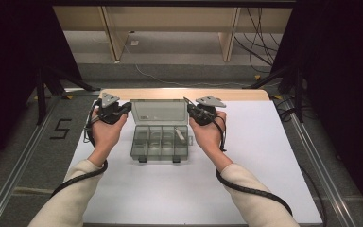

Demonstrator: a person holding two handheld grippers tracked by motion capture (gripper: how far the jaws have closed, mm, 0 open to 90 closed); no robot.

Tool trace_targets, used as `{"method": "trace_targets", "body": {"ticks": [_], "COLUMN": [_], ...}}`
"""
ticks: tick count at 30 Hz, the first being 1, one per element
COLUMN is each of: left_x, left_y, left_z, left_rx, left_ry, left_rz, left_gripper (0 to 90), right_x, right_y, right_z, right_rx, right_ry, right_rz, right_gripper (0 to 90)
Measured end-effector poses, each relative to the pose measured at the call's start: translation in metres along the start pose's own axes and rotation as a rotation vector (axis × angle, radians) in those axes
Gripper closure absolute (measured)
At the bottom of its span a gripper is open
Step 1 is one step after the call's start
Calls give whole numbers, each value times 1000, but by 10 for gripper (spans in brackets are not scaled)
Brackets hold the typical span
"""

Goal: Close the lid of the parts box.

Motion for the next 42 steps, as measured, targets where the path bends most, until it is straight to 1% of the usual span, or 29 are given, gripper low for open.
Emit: {"method": "trace_targets", "body": {"ticks": [6,10,11,14,15,16,17,18,21,22,24,27,28,29,30,31,33,36,39,42], "left_x": [-1,-1,-1,-2,-2,-3,-3,-3,-4,-4,-4,-5,-6,-6,-6,-7,-8,-8,-9,-10], "left_y": [1,2,2,3,3,4,4,4,6,6,6,7,8,8,9,9,10,12,13,14], "left_z": [1,1,1,1,1,1,2,2,2,2,2,2,3,3,2,3,3,4,4,4], "left_rx": [-2,-1,0,0,0,-1,-3,-2,-1,-1,-3,-5,-6,-6,-6,-8,-10,-16,-16,-18], "left_ry": [-4,-10,-12,-14,-13,-13,-14,-15,-19,-19,-21,-29,-32,-35,-40,-38,-37,-35,-39,-39], "left_rz": [4,5,8,7,10,11,13,13,15,16,19,18,22,23,22,25,26,28,28,31], "left_gripper": [871,870,870,870,870,871,871,870,871,870,870,870,870,869,869,869,868,868,867,867], "right_x": [-1,-2,-1,-2,-2,-3,-3,-3,-3,-3,-4,-4,-4,-5,-5,-6,-6,-7,-8,-8], "right_y": [1,2,2,3,3,4,4,4,5,5,6,8,7,8,9,9,10,12,12,14], "right_z": [0,-1,0,-2,-1,-3,-1,-2,-4,-3,-4,-5,-4,-4,-5,-4,-5,-7,-6,-8], "right_rx": [-2,-9,-13,-5,-10,-3,-17,-17,-3,-8,-11,-1,-3,-4,-4,-9,0,2,-2,6], "right_ry": [15,5,14,12,21,4,16,15,14,26,17,17,30,33,26,30,37,32,49,39], "right_rz": [7,-3,0,4,8,-6,-1,0,4,9,3,5,14,13,5,5,7,5,11,7], "right_gripper": [888,889,889,889,890,890,890,890,890,890,890,889,889,890,890,889,890,890,890,889]}}
Point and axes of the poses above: each handheld gripper's, and its own axes: y roughly backward along the jaws, x roughly out of its top, z roughly to its right, the point moved 9 cm from there along -y, roughly forward along the jaws, and after that the axes turned 6 degrees about y, right-handed, at the moved point
